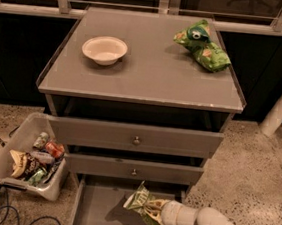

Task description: Pick green jalapeno chip bag from bottom drawer and place on counter

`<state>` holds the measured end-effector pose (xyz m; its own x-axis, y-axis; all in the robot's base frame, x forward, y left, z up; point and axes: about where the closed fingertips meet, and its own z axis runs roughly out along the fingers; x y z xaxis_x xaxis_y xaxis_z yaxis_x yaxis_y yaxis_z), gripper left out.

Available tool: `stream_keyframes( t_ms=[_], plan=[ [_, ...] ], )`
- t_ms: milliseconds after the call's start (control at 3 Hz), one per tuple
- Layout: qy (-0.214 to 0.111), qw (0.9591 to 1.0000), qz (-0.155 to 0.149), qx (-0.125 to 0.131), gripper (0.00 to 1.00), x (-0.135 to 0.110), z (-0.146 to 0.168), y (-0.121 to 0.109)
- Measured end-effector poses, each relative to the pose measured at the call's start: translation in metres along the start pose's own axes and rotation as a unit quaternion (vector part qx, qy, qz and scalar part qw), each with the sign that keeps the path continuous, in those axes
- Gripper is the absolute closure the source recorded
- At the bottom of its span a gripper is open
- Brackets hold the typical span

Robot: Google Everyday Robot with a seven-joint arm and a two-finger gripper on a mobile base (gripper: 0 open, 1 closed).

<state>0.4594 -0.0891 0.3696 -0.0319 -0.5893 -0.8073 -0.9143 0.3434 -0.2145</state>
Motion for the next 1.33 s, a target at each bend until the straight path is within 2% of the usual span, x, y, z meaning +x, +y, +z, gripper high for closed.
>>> stream_keyframes(
  t_ms=[333, 667, 1000, 1333],
  plan=[
    [0.023, 0.9994, -0.027, -0.005, 1.0, -0.048, -0.032, -0.025],
    [0.037, 0.9979, -0.052, 0.009, 1.0, -0.103, -0.077, -0.053],
    [0.043, 0.9968, -0.066, 0.013, 1.0, -0.112, -0.084, -0.06],
    [0.043, 0.9968, -0.066, 0.013, 1.0, -0.112, -0.084, -0.06]
  ],
)
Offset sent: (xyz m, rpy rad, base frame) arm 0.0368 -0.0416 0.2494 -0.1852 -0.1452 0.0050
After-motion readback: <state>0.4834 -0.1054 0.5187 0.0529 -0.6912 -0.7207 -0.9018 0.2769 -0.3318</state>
